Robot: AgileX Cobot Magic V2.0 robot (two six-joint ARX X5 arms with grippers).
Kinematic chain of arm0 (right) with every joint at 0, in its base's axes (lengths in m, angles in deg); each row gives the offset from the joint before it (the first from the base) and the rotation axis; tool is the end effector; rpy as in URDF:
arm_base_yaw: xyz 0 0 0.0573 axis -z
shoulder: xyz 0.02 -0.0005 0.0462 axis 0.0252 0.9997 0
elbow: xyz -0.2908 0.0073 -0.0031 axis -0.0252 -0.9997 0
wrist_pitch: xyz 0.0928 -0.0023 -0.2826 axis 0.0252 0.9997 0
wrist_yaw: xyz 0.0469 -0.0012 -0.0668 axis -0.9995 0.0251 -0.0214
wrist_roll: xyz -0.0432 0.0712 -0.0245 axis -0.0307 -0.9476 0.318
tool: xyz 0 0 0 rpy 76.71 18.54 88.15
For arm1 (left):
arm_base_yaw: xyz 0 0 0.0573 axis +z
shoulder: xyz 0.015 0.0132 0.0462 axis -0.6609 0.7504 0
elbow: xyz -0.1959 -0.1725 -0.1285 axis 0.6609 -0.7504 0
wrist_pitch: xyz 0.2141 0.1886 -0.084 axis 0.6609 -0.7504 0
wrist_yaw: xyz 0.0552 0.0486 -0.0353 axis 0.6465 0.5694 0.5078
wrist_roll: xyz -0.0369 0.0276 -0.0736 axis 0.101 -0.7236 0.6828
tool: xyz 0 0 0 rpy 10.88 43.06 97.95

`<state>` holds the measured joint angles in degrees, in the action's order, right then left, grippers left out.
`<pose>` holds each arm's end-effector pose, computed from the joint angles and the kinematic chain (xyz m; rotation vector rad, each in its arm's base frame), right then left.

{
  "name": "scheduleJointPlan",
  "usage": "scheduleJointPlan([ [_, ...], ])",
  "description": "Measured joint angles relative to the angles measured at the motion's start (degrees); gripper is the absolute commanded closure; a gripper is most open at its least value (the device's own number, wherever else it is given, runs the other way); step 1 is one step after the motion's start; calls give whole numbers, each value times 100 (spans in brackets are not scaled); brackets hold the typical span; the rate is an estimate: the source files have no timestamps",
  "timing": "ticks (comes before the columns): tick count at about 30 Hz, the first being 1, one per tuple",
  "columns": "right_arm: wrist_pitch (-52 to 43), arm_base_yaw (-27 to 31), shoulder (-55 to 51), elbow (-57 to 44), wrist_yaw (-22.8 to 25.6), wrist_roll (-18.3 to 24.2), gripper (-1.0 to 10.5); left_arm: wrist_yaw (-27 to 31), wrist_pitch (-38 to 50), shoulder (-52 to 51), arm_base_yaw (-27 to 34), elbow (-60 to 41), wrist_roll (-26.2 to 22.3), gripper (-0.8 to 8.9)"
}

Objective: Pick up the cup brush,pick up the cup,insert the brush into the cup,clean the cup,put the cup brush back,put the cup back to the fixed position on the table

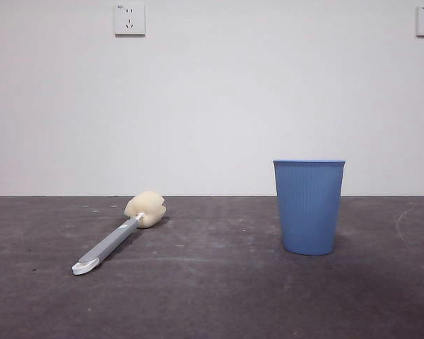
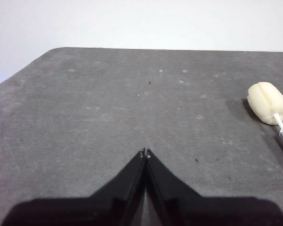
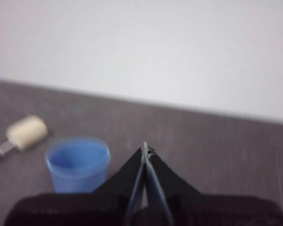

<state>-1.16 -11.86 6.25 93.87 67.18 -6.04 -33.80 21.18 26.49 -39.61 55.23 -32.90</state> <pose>0.1546 0.0340 0.2131 -0.1035 -0.0134 0.2562 0.1589 0.0098 0.1449 -0.0352 0.1651 0.0996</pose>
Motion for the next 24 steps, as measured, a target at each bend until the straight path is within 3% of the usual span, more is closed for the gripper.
scheduleJointPlan([
  [11,-35,560,-538,-715,0,-83,946,0,0,2,0,0,0,817],
  [17,553,599,-538,-883,9,-138,946,0,0,2,0,0,0,817],
  [24,560,601,-540,-883,17,-168,946,0,2,0,0,0,0,817],
])
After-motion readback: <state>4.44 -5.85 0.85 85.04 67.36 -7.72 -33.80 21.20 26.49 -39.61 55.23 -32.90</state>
